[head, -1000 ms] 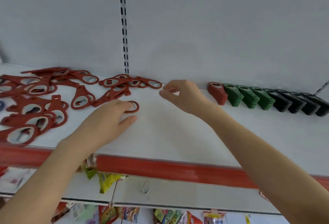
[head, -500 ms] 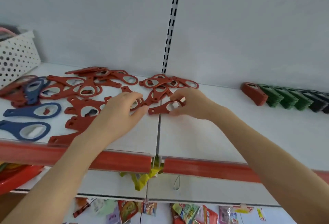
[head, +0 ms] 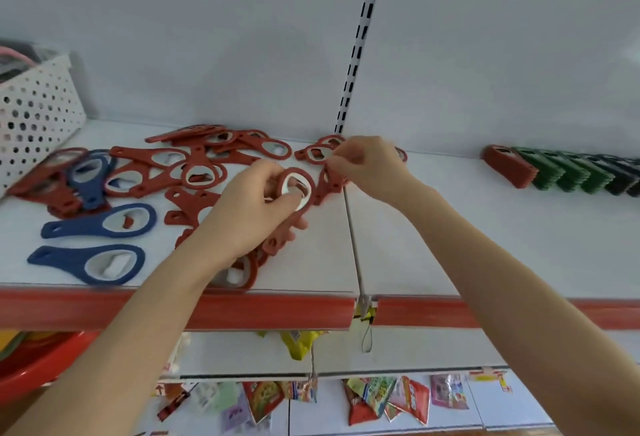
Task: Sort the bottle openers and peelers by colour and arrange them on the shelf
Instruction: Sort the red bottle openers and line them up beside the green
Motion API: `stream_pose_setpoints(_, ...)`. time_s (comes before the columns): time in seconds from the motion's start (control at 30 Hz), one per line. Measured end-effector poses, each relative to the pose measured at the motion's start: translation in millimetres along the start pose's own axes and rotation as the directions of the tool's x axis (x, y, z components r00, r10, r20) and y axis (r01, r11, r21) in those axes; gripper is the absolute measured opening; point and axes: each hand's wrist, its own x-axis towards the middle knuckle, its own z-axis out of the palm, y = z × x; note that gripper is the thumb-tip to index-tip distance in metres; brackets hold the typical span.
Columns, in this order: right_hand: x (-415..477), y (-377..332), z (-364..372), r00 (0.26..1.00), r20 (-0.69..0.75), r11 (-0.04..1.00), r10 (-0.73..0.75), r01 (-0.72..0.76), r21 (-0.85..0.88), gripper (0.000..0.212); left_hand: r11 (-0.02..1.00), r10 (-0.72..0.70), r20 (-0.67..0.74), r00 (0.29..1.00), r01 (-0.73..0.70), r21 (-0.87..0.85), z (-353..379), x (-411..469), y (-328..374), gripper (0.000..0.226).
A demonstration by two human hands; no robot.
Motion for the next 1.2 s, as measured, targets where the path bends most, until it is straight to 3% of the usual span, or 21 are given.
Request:
stream_pose_setpoints(0.03,6,7,5,0.999,0.022,0.986,0.048,-0.043,-0.162,0.023,0.995,-0.040,-0.016,0.999,0.038,-0.091,0,-1,0,0.008)
stream_pose_setpoints(0.1,13,17,15,0.990,0.077,0.945,0.118,-0.088,-0.316,0.033,0.980,-0.077,-0.048,0.996,0.066,-0.185,-2,-1,-1,0.012)
stream_pose_setpoints(0.2,17,19,14,0.987,0.111,0.945,0.119,-0.078,-0.318,0.032,0.968,-0.085,-0.084,0.993,0.062,-0.244,-1,-2,-3,0.017)
stream_pose_setpoints(0.33,18,20,0,0.984,0.156,0.933,0.087,-0.025,-0.359,0.010,0.941,-0.093,-0.078,0.993,0.062,-0.333,12,-6,1,0.023)
stream_pose_setpoints(0.4,17,26,-4,0.989,0.136,0.911,0.064,-0.003,-0.413,0.014,0.935,-0.093,-0.055,0.994,0.068,-0.347,21,-7,2,0.028)
stream_pose_setpoints(0.73,-10,28,-29,1.000,0.016,0.999,-0.012,0.013,-0.041,0.013,0.823,-0.267,-0.171,0.948,0.132,-0.552,43,10,8,0.023)
stream_pose_setpoints(0.87,-28,13,-31,0.992,-0.091,0.989,-0.093,0.103,0.108,0.011,0.799,-0.303,-0.195,0.933,0.137,-0.585,54,15,10,0.034)
stream_pose_setpoints(0.93,-37,3,-28,0.986,-0.042,0.971,-0.160,0.165,0.172,0.008,0.765,-0.306,-0.178,0.935,0.129,-0.631,57,15,12,0.035)
stream_pose_setpoints(1.07,-39,-4,-21,0.928,0.208,0.944,-0.309,0.271,0.189,0.010,0.742,-0.325,-0.245,0.914,0.086,-0.665,56,18,15,0.030)
stream_pose_setpoints(1.2,-4,12,-19,0.965,0.100,0.969,-0.243,0.238,0.061,0.014,0.682,-0.364,-0.266,0.893,0.061,-0.729,49,18,15,0.033)
